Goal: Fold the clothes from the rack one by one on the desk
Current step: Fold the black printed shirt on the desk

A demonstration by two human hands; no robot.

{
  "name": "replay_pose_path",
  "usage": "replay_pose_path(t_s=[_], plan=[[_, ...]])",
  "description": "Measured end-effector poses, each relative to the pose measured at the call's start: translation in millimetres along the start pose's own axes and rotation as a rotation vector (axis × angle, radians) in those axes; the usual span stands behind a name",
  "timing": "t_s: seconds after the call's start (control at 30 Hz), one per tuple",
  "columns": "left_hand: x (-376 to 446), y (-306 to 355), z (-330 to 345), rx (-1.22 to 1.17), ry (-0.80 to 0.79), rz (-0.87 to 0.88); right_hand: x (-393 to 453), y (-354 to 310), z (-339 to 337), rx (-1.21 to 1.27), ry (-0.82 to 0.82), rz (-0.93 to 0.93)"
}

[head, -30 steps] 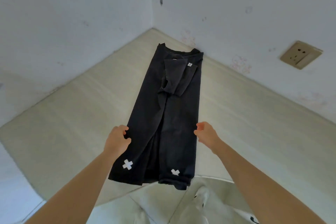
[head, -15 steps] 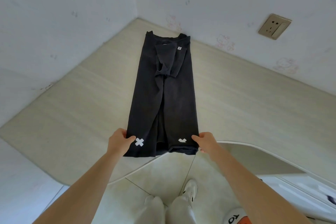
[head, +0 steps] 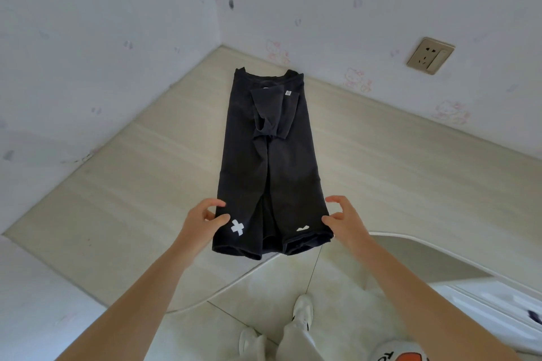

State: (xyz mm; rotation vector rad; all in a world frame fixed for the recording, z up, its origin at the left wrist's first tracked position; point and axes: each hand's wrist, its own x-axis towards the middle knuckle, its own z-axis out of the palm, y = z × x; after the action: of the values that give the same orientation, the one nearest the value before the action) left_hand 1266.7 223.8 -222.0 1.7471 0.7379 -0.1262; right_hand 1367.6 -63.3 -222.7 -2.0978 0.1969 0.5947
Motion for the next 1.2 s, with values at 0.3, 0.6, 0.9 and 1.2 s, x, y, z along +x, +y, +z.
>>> replay_pose_path(t_s=[0.3, 0.6, 0.9, 1.2], plan=[[55, 83, -24, -0.167, -0.087, 0.026, 35, -87, -42, 0.224, -0.13, 0.031], [194, 175, -28, -0.366, 0.044, -0.095, 174, -183, -77, 0.529, -0.173, 0.091], [249, 91, 16, 0.125, 0.06, -0.291, 257, -113, -36, 0.093, -0.133, 0.329], [209, 61, 16, 0.104, 0.066, -0.153, 211, -77, -5, -0.089, -0.212, 0.184]])
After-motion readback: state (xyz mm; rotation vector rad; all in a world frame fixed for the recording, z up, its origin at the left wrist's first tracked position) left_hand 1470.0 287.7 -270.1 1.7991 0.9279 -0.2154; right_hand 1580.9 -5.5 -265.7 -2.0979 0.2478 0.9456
